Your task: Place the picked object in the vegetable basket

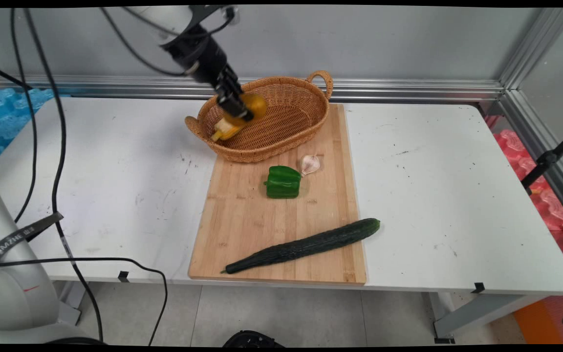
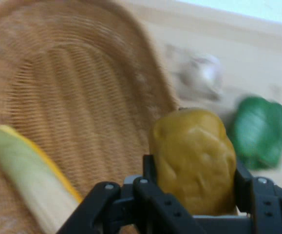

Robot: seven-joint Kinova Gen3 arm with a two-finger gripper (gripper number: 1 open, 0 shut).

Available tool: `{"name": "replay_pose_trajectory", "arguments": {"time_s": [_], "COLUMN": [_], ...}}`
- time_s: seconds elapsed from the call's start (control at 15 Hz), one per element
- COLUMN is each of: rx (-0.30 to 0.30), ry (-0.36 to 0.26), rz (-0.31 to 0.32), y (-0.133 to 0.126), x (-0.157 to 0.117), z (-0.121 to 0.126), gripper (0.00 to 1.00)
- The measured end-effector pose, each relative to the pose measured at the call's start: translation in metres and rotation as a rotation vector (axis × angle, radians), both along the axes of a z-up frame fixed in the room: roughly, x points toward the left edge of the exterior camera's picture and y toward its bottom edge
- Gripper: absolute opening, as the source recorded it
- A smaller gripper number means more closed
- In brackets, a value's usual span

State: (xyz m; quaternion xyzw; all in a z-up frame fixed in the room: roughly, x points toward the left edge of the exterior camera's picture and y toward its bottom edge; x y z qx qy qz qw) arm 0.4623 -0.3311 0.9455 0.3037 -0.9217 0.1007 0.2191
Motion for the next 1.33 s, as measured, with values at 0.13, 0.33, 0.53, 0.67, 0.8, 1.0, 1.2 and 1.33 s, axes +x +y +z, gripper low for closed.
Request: {"name": "replay_pose_trajectory", "arguments": {"time_s": [0.13, 0.33, 0.53, 0.67, 0.8, 1.0, 1.2, 1.33], "rx": [-0.029, -0.064, -0.083, -0.087, -0.087, -0.079, -0.069, -0.058], "ry": [0.012, 0.022, 0.023, 0.023, 0.023, 0.014, 0.002, -0.006], "rz": [0.089, 0.184, 0.241, 0.260, 0.275, 0.279, 0.277, 0.278], "y": [-0.024, -0.059, -0.091, -0.106, -0.121, -0.144, -0.163, -0.176], "x": [0.001, -0.001, -0.006, -0.010, -0.013, -0.021, -0.026, -0.031], "z": [0.000, -0.008, -0.023, -0.032, -0.043, -0.064, -0.085, -0.100], "gripper": [0.00, 0.00, 0.00, 0.00, 0.00, 0.00, 0.00, 0.00]}}
